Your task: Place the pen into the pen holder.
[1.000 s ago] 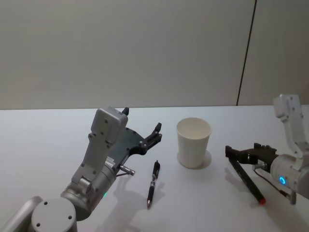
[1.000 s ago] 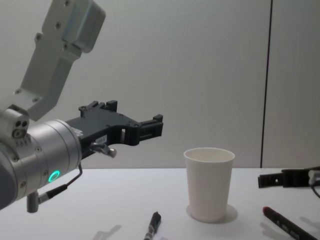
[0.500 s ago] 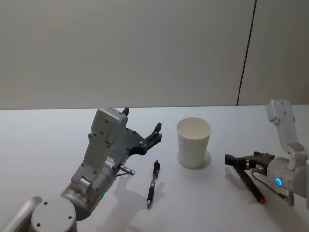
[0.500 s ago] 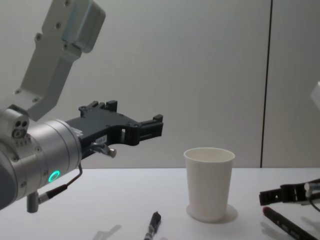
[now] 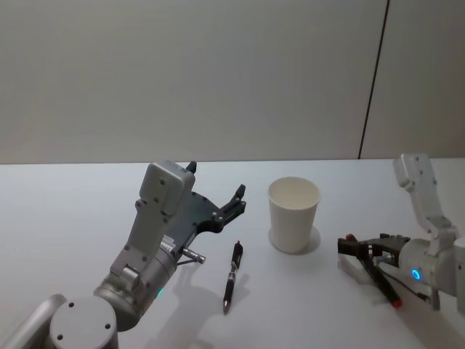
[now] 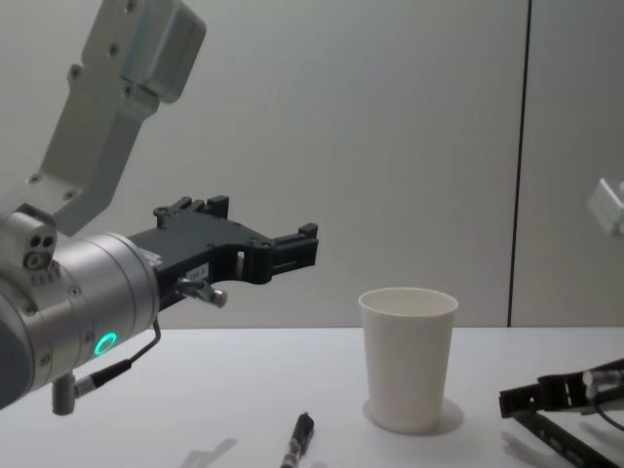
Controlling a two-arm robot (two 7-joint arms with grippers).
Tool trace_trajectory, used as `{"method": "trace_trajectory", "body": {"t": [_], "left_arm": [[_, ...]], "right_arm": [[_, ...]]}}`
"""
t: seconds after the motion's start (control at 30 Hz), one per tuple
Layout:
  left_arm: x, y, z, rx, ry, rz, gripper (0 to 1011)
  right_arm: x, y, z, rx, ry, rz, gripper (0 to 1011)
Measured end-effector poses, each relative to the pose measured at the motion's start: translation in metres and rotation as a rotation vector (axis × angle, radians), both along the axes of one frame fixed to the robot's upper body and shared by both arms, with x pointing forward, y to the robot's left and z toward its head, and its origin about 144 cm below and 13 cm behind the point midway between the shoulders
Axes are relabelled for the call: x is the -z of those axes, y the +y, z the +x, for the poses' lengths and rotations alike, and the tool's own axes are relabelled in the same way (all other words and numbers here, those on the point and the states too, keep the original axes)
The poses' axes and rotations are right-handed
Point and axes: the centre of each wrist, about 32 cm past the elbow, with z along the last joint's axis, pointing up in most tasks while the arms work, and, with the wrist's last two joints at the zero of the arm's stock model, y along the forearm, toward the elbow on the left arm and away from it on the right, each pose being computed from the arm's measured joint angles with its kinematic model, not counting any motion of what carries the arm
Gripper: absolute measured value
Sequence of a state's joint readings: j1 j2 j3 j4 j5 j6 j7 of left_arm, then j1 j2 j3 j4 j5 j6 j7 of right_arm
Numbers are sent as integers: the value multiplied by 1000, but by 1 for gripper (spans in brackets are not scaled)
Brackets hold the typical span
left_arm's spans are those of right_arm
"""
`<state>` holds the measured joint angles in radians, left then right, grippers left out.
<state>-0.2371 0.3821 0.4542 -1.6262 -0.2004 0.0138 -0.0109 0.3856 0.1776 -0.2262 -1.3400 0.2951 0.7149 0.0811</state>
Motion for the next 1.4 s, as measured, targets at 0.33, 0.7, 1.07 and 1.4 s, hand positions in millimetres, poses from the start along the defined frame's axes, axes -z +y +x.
{"method": "trace_trajectory", "body": {"t": [0.33,0.7,1.07,1.4], "left_arm": [[0,0,0,0,0,0,1000],[0,0,0,0,0,0,1000],[0,0,0,0,0,0,1000],[0,0,0,0,0,0,1000]], "right_arm": [[3,1,6,-12,7,-12,996],[6,2,11,-22,16,-21,733],[7,1,16,-26,26,-27,390],[8,1,18,-24,35,-29,168]]}}
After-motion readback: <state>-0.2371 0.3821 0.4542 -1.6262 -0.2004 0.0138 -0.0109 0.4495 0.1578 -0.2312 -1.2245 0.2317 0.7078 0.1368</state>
